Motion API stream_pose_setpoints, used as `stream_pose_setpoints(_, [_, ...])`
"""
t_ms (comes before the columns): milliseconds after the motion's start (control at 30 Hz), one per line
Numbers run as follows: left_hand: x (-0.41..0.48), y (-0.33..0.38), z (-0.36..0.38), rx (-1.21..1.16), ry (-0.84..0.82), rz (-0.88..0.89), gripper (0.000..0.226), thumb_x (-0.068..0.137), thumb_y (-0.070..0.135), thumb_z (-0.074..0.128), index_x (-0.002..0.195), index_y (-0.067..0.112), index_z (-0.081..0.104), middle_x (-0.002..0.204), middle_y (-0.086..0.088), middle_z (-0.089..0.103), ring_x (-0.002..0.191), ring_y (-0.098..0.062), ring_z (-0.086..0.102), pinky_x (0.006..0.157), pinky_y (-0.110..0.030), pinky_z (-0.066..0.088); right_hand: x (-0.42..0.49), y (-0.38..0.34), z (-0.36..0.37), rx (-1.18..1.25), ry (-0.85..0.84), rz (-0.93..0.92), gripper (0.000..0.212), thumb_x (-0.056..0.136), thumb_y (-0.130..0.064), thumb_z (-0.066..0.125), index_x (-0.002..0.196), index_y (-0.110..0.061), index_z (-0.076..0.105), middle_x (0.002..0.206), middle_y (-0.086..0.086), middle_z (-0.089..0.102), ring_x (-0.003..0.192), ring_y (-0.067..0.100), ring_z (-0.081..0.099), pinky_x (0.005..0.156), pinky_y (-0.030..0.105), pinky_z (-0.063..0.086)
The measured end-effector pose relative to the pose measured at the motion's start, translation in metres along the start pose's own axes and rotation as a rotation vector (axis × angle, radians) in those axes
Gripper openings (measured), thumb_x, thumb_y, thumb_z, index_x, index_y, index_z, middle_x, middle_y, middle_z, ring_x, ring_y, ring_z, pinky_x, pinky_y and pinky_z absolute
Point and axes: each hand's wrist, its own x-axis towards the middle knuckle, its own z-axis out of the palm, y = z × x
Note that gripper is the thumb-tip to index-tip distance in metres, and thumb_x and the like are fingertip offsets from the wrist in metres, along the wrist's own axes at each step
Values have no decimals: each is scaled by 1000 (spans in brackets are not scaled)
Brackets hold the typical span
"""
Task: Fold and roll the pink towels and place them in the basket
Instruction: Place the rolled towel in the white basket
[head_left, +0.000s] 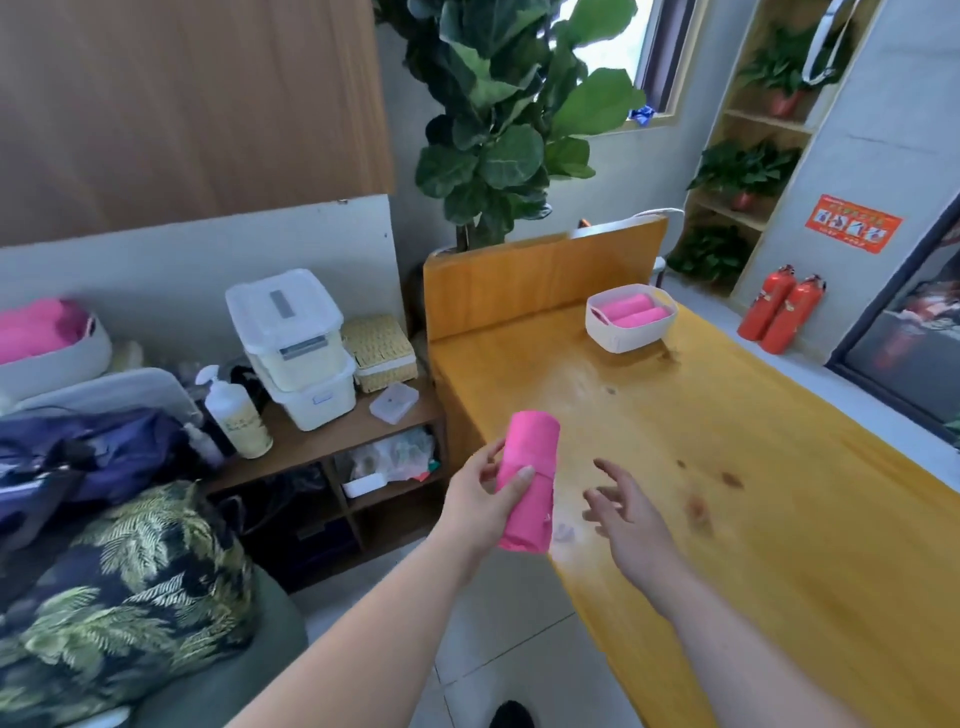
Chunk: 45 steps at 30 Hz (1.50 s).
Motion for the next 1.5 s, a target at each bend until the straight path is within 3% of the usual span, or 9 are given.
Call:
stream_pose_setpoints(67, [25,9,-17,9,49,-25,68,90,50,81,151,42,52,129,9,66,112,-12,69,86,-37,65,26,-15,21,38,-121,-20,53,103,-48,61,149,-62,38,131,-17,61,101,7,73,95,43,58])
stream_pose_setpoints(200, [72,31,-39,104,87,-2,59,95,52,74,149,46,50,132,13,65,109,-8,69,75,-24,63,77,-48,54,95,-327,-88,85,94,-50,74,158,-61,20,139,-24,56,106,1,72,91,24,52])
stream_pose_setpoints(300, [102,41,-39,175,91,14,58,98,54,69,151,43,49,132,14,64,106,-7,70,72,-24,63,113,-55,68,138,-383,-146,96,89,-49,82,156,-67,17,143,-14,59,107,15,75,94,36,60])
stream_pose_setpoints(433, [137,47,-34,341,67,61,66,95,64,65,155,44,45,136,12,66,111,-6,68,96,-39,61,144,-55,62,172,-354,-172,98,88,-44,84,153,-72,16,141,-8,58,103,21,76,95,45,61])
stream_pose_setpoints(667, [185,59,22,644,-24,149,59,102,65,51,156,44,44,119,16,69,96,-3,68,83,-30,59,180,-39,14,220,-254,-144,93,93,-34,82,153,-71,21,140,-8,60,101,23,75,95,43,61])
stream_pose_setpoints(900, [216,57,73,499,-363,77,61,105,53,57,161,46,35,135,22,60,110,1,63,78,-9,50,193,-11,-37,364,-113,-2,92,92,-29,83,155,-65,26,145,0,59,111,22,74,97,44,61])
stream_pose_setpoints(1033, [252,64,92,426,-494,70,59,102,50,63,155,55,38,134,19,63,111,0,66,86,-18,53,215,-11,-59,403,-10,15,92,89,-30,86,157,-59,30,144,5,59,118,18,71,93,44,62])
stream_pose_setpoints(1300, [359,85,119,363,-639,-2,53,103,26,63,140,60,50,119,4,75,98,-17,76,93,-39,62,277,-26,-65,314,166,57,90,93,-27,83,159,-54,28,142,-6,56,103,20,77,89,41,64])
stream_pose_setpoints(1500, [444,98,119,436,-779,24,63,87,38,69,140,65,50,122,7,70,108,-13,71,98,-43,60,341,-45,-61,278,221,130,105,80,-45,91,160,-55,24,143,-2,59,107,20,76,92,49,63])
